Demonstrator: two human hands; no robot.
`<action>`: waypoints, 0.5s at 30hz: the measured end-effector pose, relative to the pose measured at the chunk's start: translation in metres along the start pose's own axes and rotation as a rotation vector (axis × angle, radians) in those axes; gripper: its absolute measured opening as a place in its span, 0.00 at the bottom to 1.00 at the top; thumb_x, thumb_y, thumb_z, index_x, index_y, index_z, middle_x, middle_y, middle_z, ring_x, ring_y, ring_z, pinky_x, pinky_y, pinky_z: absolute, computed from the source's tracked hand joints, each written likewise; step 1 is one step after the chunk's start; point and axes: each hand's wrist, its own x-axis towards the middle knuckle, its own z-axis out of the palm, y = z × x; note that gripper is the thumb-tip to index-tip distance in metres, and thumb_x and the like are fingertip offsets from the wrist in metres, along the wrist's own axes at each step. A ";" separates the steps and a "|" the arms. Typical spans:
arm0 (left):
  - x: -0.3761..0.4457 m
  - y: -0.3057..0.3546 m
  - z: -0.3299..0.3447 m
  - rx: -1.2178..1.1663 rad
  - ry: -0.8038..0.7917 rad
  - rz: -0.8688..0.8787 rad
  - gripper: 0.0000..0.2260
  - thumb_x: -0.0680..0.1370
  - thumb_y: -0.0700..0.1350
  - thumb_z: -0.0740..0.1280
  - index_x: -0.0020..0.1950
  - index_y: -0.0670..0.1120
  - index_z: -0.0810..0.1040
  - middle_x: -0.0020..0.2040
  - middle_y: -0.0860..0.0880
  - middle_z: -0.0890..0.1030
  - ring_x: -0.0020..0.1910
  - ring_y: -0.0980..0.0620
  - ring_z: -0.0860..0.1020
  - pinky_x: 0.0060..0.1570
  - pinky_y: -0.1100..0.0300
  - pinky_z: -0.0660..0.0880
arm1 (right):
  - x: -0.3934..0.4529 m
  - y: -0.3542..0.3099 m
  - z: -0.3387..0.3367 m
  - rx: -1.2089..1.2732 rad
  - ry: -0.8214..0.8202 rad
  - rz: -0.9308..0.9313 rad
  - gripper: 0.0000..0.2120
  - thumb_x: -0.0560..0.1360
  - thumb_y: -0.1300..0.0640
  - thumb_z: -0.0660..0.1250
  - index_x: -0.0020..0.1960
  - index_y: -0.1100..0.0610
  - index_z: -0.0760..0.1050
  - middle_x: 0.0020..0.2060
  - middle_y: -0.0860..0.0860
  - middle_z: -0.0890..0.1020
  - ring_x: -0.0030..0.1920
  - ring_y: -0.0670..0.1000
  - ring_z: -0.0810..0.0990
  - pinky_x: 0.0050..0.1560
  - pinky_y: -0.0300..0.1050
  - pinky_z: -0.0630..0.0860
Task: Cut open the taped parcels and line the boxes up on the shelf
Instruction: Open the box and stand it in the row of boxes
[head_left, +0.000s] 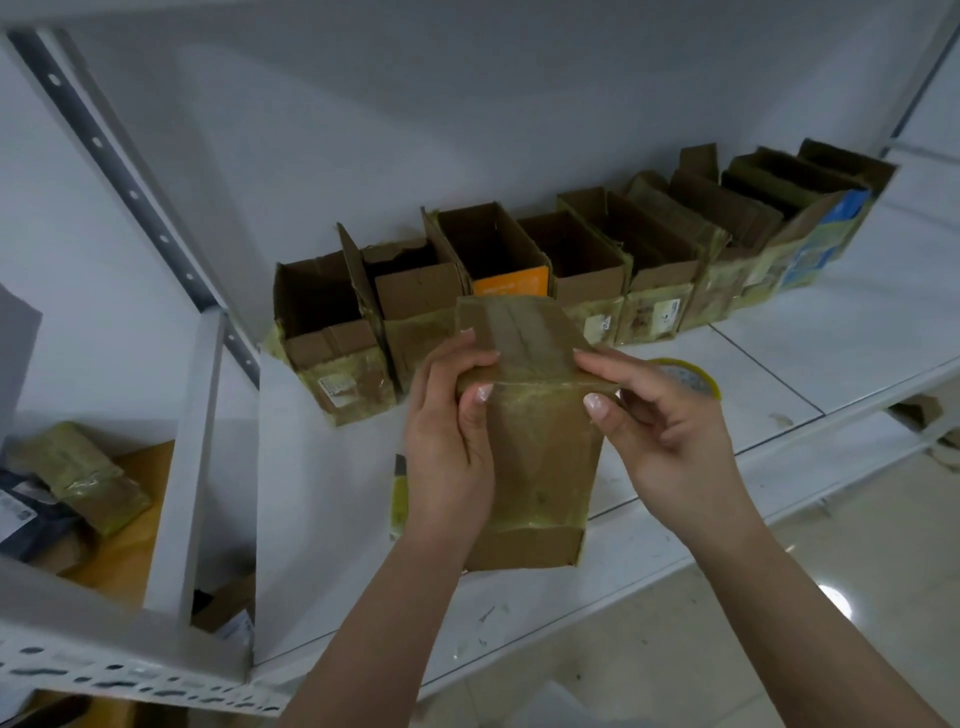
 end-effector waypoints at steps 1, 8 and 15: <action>0.002 0.001 -0.002 0.003 0.012 -0.009 0.14 0.84 0.52 0.52 0.58 0.50 0.75 0.63 0.54 0.74 0.63 0.66 0.71 0.60 0.73 0.66 | 0.000 0.000 -0.002 0.016 0.000 0.001 0.13 0.78 0.54 0.67 0.63 0.48 0.77 0.60 0.48 0.82 0.64 0.47 0.78 0.62 0.45 0.77; 0.008 0.020 -0.008 -0.123 0.020 -0.145 0.13 0.83 0.51 0.52 0.56 0.56 0.75 0.56 0.55 0.78 0.58 0.59 0.76 0.57 0.62 0.74 | 0.008 0.000 0.000 -0.050 0.001 -0.059 0.26 0.81 0.38 0.50 0.72 0.49 0.67 0.70 0.51 0.73 0.72 0.50 0.69 0.71 0.59 0.66; 0.006 0.027 -0.004 -0.093 0.056 -0.118 0.12 0.83 0.48 0.52 0.57 0.55 0.74 0.55 0.54 0.78 0.56 0.59 0.76 0.55 0.65 0.73 | 0.014 -0.003 0.003 -0.215 -0.045 -0.176 0.31 0.79 0.34 0.48 0.70 0.56 0.65 0.69 0.54 0.70 0.67 0.55 0.72 0.63 0.62 0.72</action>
